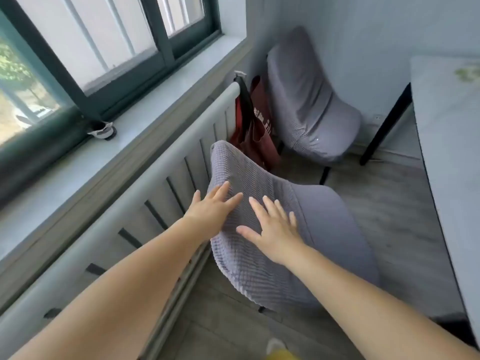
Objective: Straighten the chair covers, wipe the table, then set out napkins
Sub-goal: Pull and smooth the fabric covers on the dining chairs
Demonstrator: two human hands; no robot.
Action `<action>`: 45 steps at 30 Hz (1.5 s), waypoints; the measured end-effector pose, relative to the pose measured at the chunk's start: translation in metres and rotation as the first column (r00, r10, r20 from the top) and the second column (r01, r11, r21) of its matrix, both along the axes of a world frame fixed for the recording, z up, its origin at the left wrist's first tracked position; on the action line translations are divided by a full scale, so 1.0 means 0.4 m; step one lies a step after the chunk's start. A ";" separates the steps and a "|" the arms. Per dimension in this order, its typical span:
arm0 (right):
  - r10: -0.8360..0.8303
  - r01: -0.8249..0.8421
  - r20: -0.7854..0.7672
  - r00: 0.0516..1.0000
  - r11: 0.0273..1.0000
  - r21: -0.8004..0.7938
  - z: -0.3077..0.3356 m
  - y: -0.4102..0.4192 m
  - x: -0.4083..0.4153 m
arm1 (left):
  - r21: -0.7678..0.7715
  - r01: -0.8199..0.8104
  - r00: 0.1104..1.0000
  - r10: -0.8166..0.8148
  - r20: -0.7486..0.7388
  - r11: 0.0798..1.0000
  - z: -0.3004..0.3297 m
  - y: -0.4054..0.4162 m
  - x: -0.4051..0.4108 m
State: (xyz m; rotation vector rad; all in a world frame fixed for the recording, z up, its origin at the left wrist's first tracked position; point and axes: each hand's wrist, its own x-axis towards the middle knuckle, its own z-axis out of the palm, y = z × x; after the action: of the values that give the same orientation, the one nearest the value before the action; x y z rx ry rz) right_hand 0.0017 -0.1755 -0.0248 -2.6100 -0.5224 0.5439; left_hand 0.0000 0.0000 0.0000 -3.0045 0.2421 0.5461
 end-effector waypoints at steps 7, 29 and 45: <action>0.013 -0.007 -0.098 0.995 0.998 0.058 -0.020 0.049 -0.006 | 0.163 0.050 0.998 -0.057 0.041 0.985 -0.021 0.039 0.067; -0.547 0.547 0.007 0.837 0.837 -0.014 -0.033 0.169 -0.179 | 0.198 0.778 0.609 -0.793 -0.010 0.596 -0.046 0.068 0.216; -0.662 0.668 0.089 0.744 0.741 -0.077 0.069 -0.324 -0.205 | -0.057 0.750 0.652 -0.721 0.235 0.659 0.025 -0.348 0.140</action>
State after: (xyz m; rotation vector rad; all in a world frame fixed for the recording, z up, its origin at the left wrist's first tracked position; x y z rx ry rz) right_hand -0.0803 -0.3050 0.0029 -2.6638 0.4548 0.2528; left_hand 0.0559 -0.1392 0.0099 -2.6794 1.4650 0.1387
